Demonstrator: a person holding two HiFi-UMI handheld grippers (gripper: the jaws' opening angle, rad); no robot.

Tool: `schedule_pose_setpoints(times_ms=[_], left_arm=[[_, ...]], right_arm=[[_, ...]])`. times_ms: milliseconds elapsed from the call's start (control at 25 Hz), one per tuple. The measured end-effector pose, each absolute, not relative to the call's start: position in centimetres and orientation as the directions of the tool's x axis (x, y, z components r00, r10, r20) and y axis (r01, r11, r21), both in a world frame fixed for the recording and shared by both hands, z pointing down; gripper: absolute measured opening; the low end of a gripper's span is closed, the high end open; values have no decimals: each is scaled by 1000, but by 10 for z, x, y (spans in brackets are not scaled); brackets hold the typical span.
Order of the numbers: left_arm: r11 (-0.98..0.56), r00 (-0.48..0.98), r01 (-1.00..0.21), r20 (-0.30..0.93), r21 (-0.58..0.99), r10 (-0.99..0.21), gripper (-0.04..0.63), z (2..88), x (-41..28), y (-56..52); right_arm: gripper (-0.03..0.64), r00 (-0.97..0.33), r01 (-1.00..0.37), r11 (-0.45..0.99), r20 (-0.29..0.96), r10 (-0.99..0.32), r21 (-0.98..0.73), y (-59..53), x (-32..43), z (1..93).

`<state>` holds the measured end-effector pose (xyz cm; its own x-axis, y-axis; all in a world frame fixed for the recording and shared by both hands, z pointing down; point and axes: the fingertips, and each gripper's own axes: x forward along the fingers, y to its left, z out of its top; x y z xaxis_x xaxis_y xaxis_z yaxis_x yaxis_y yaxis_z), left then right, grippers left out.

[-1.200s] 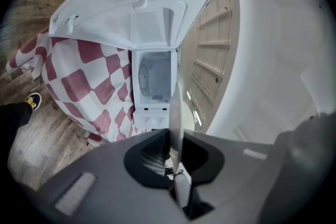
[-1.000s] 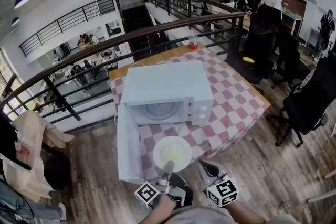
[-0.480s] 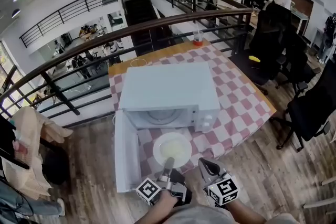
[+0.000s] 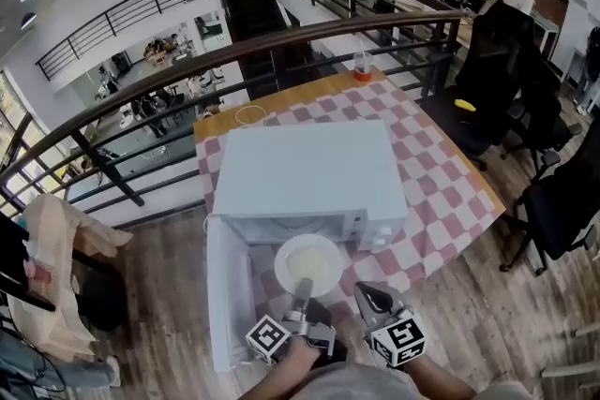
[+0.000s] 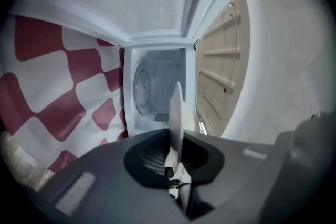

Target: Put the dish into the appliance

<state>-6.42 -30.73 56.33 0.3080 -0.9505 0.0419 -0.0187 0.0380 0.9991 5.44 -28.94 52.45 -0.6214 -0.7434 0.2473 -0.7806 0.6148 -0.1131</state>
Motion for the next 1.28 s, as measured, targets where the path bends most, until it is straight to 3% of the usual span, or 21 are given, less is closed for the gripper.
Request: schedule_pose_setpoints(times_ms=[1280], left_arm=[[80,272,-60,94,995,-958,28,609,-106,-393]], right_arm=[[-2,-646,-754,653,269,-715,-75,-357,4,534]])
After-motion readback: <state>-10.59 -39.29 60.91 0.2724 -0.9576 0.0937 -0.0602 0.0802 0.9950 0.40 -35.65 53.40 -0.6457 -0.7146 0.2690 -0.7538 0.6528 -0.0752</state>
